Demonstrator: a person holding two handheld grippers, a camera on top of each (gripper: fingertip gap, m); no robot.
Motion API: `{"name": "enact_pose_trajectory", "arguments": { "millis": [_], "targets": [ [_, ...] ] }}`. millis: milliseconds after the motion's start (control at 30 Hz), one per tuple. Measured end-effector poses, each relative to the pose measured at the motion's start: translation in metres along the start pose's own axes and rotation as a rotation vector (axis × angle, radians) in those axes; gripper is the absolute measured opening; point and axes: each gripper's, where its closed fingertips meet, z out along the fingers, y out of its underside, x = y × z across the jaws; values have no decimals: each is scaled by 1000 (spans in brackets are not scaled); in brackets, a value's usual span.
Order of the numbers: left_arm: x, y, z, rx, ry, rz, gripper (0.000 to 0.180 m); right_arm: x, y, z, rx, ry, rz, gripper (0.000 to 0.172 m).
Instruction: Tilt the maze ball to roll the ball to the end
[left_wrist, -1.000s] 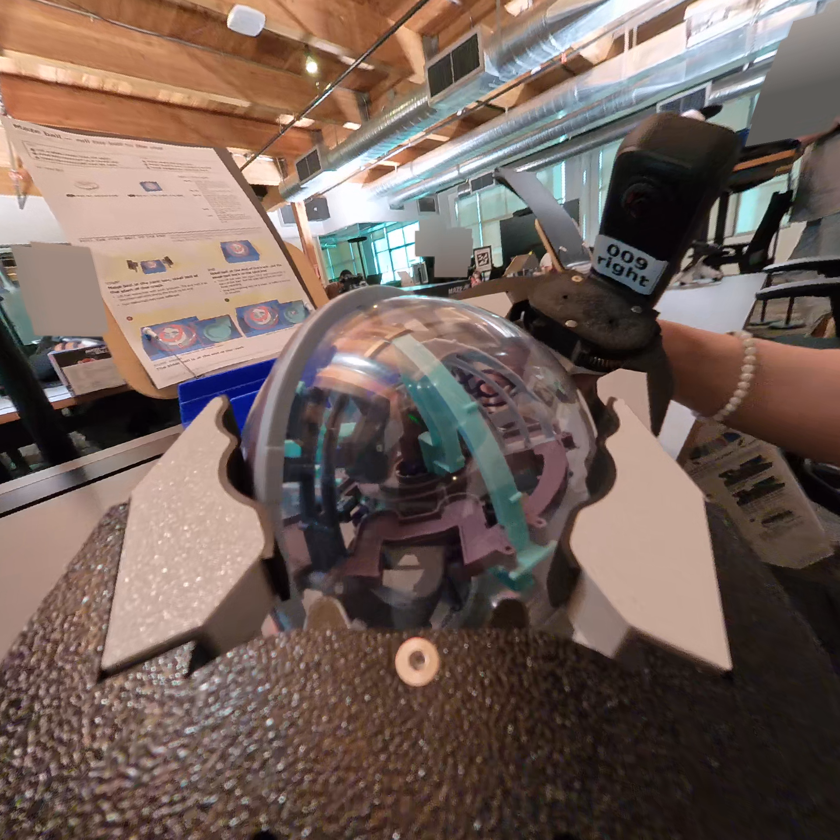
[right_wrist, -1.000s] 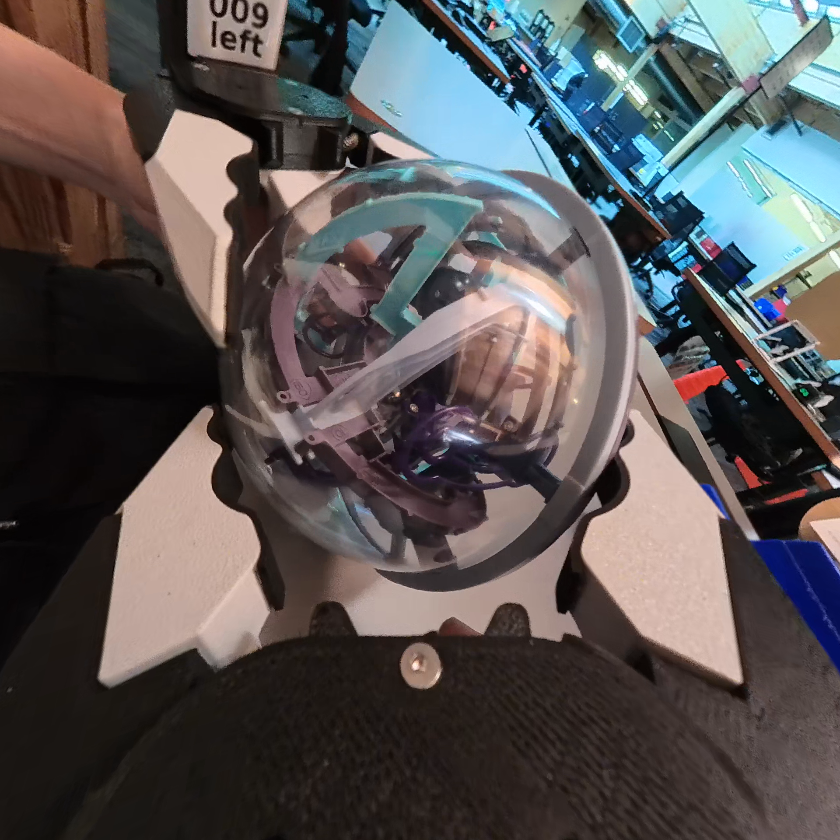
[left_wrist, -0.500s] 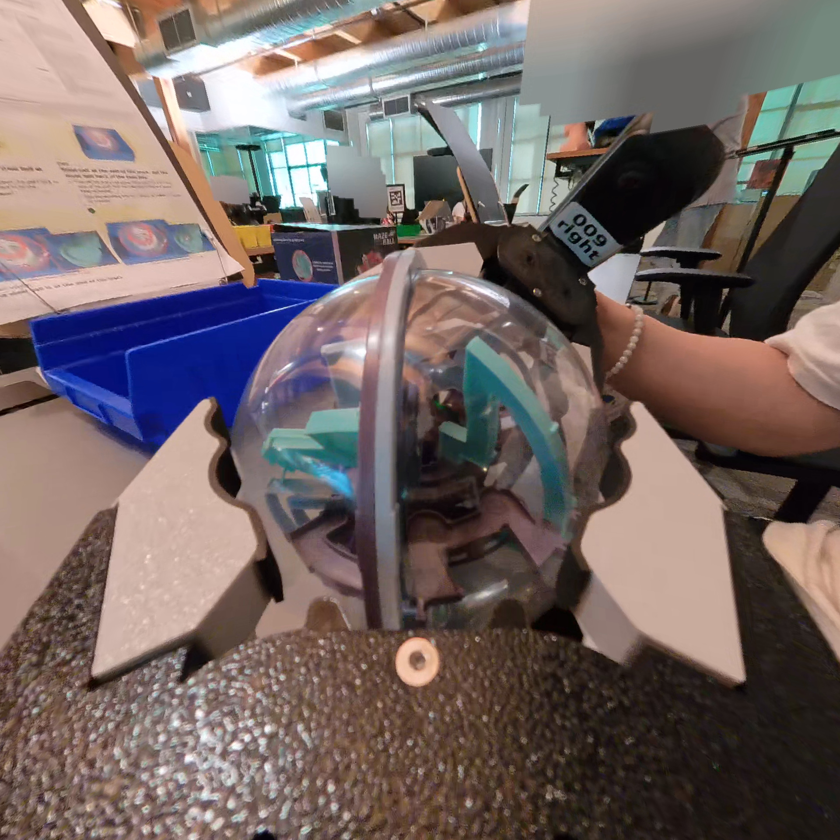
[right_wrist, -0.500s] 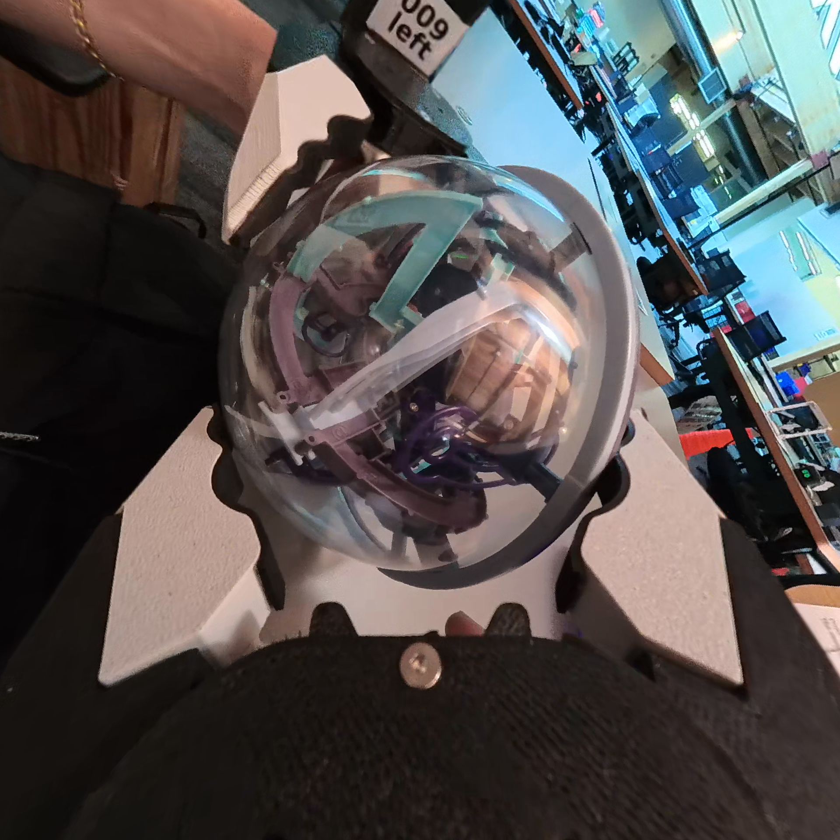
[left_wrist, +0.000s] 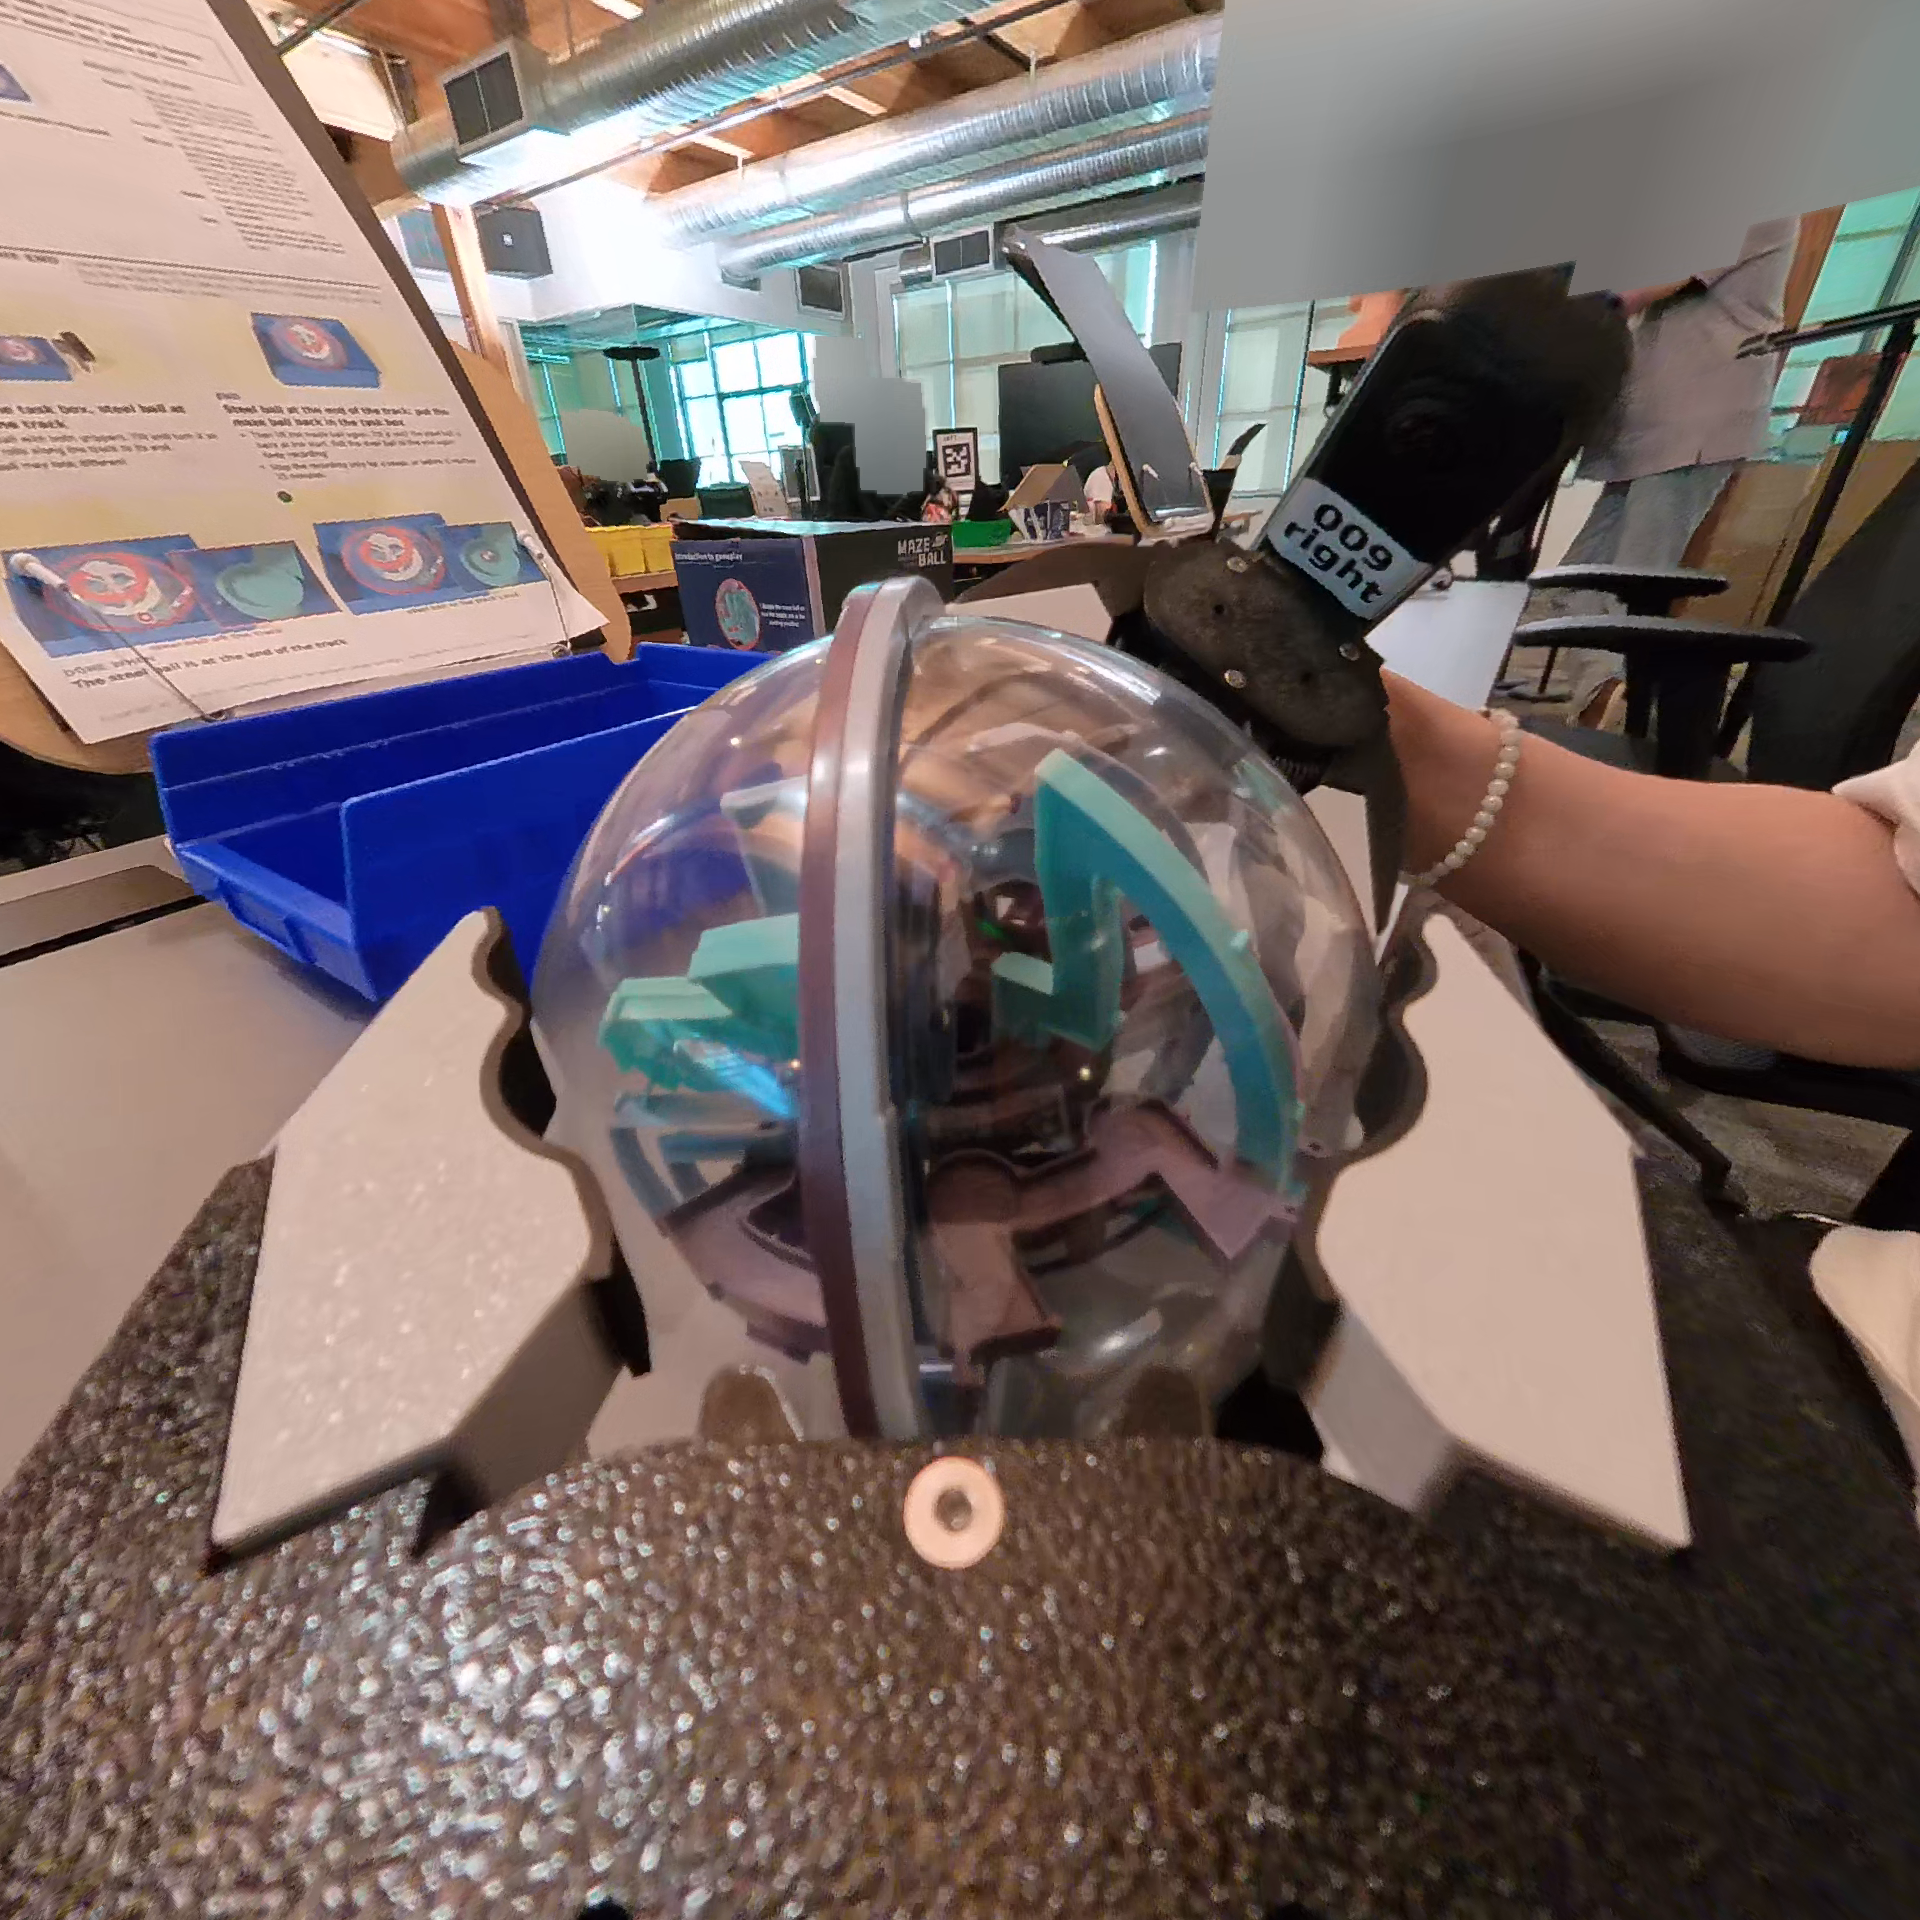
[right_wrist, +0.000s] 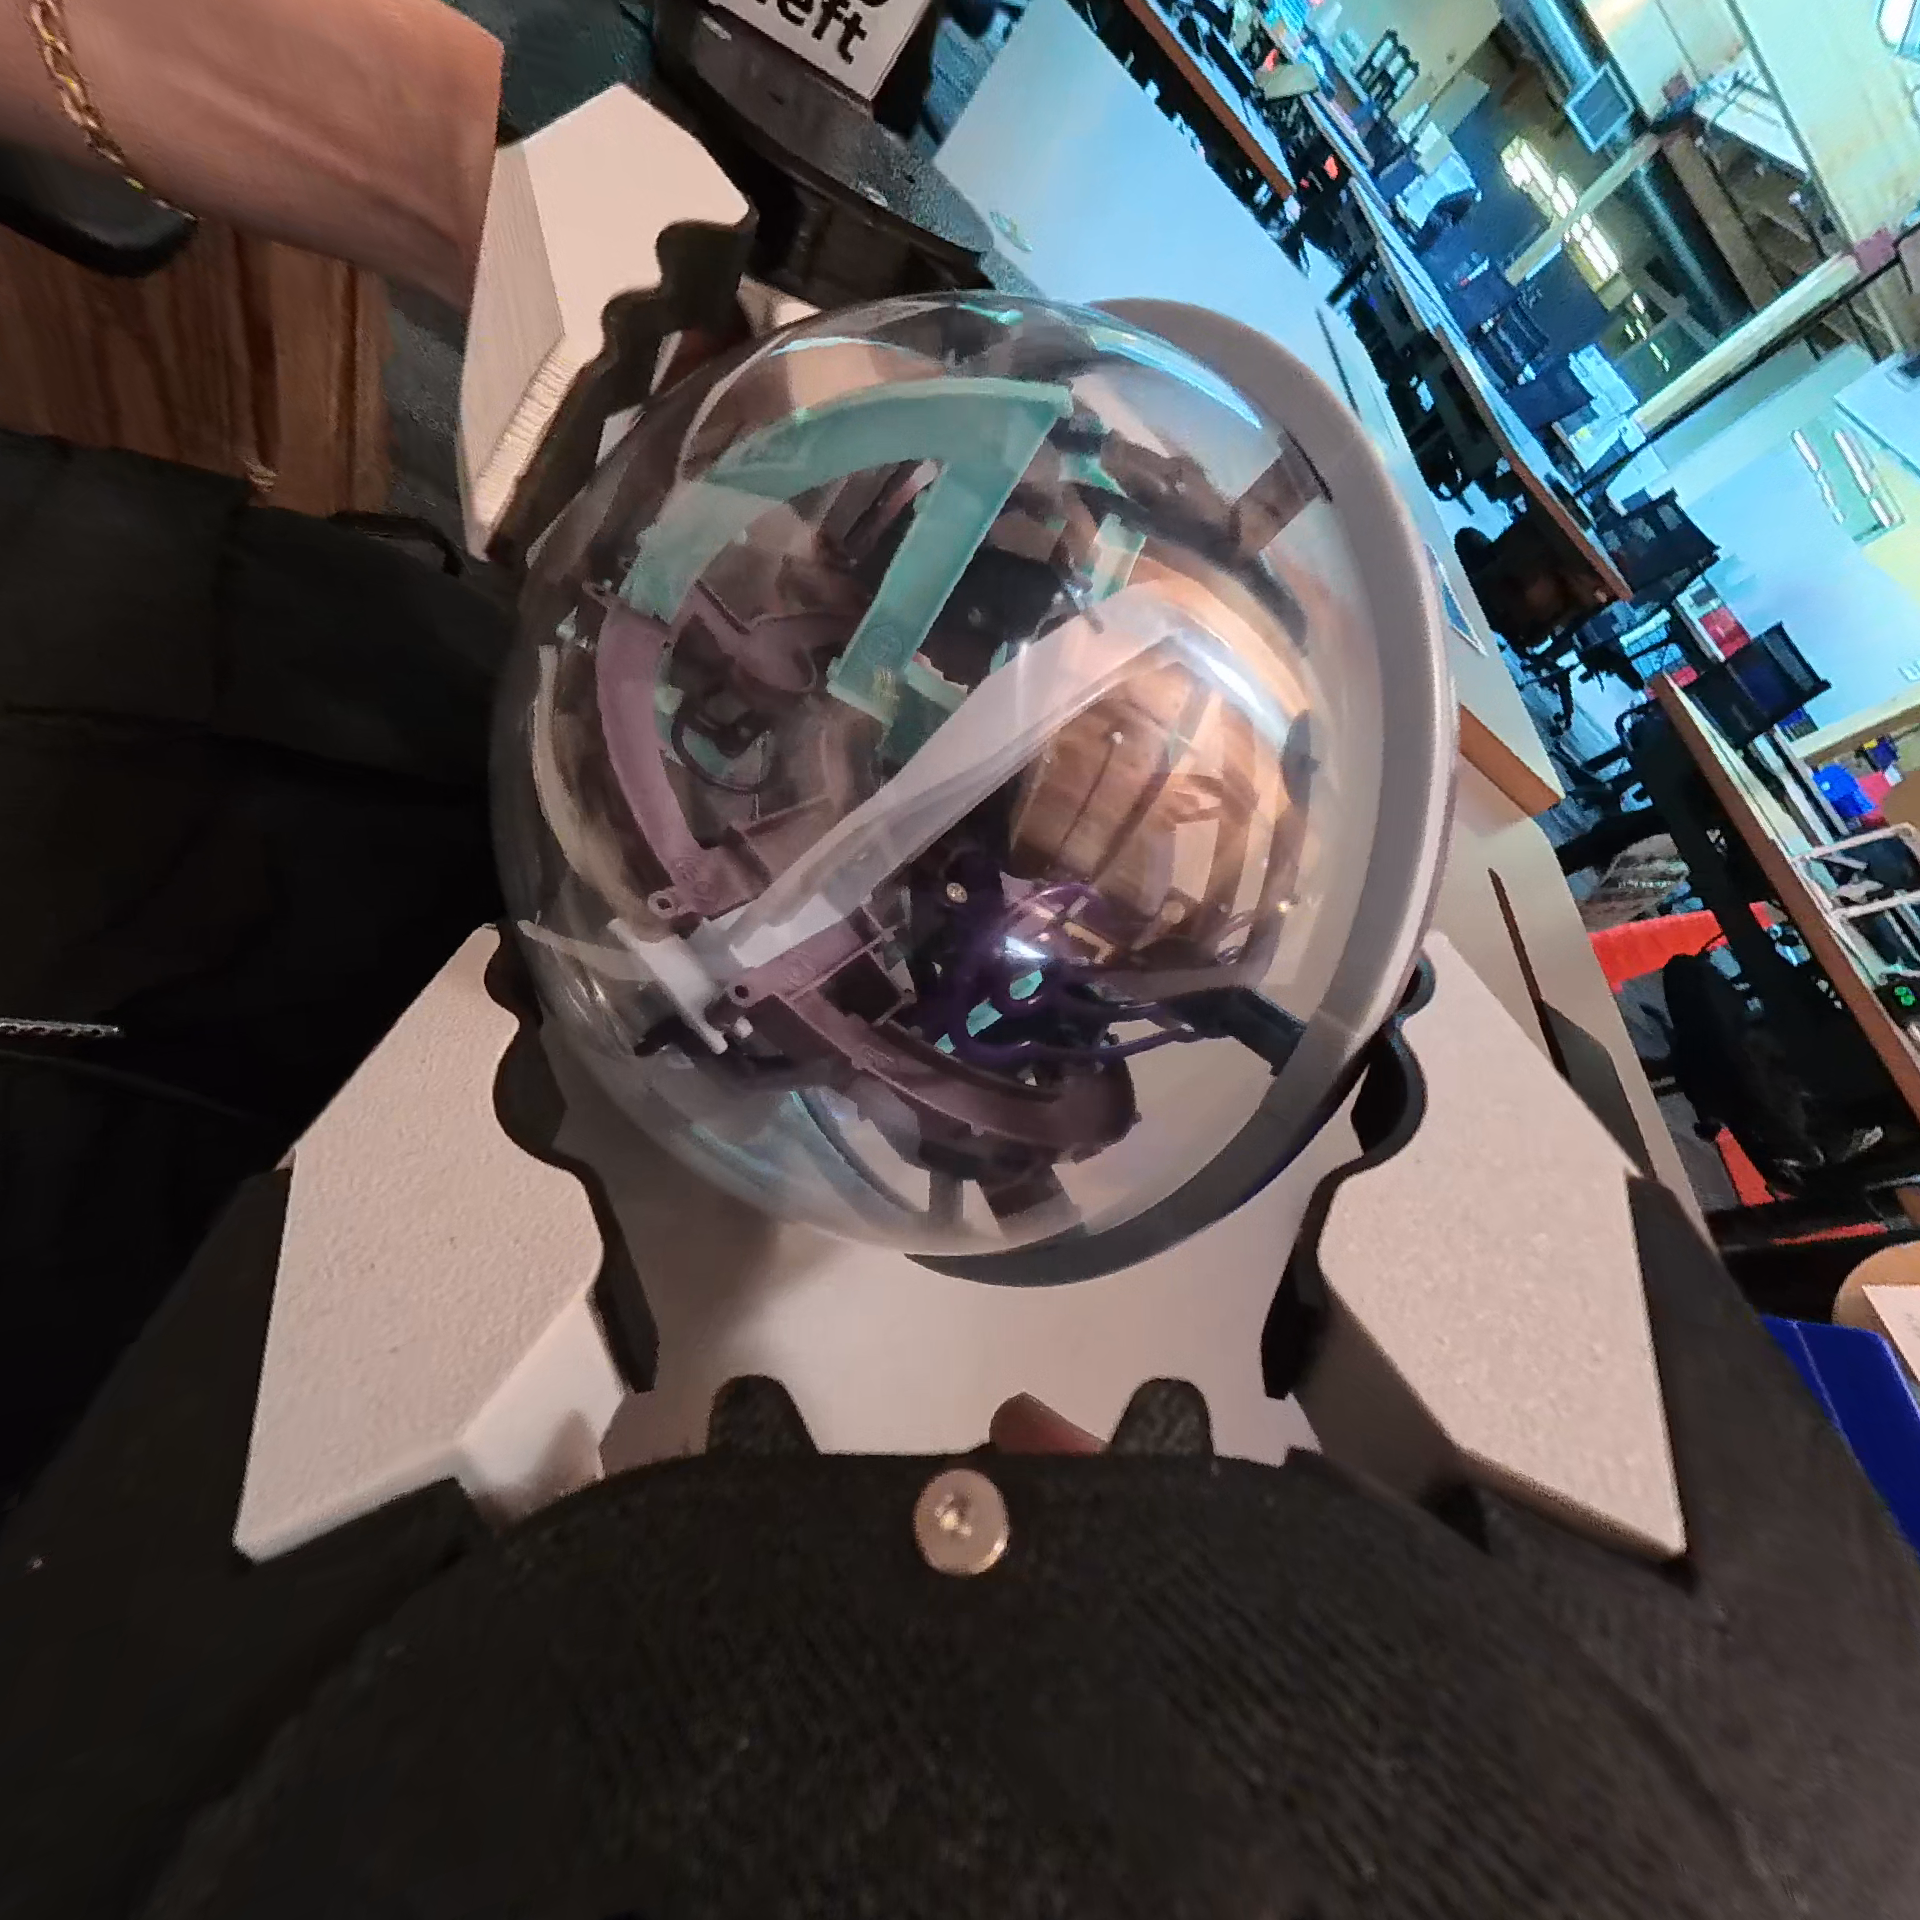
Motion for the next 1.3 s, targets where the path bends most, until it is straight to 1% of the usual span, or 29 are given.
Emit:
{"name": "enact_pose_trajectory", "arguments": {
  "millis": [200, 533, 667, 800, 933, 1000, 1033, 1133, 1300],
  "targets": [
    [0, 1, -4, -10, 26, 4, 150, 0, 0, 0, 22, -24, -5, 154],
    [-3, -6, -3, 76, 18, 10, 147, 2, 1, 1, 45, -28, 40, 153],
    [-5, -7, -2, 80, 14, 3, 146, 3, 1, 1, 52, -30, 56, 153],
    [-4, -10, -2, 91, 4, 33, 141, 4, 3, 0, 46, -28, 78, 153],
    [-13, -12, -5, 111, -52, 24, 134, 15, 5, -3, 35, 30, 112, 151],
    [-20, -10, -6, 111, -89, 5, 130, 18, 3, -3, 47, 46, 147, 147],
    [-22, -8, -7, 107, -101, -7, 129, 19, 3, -1, 50, 52, 168, 147],
    [-23, -5, -5, 95, -109, -18, 132, 19, 7, 5, 37, 54, 200, 154],
    [-19, -3, -2, 80, -107, 16, 139, 16, 4, 5, 66, 37, 175, 154]
  ]
}}
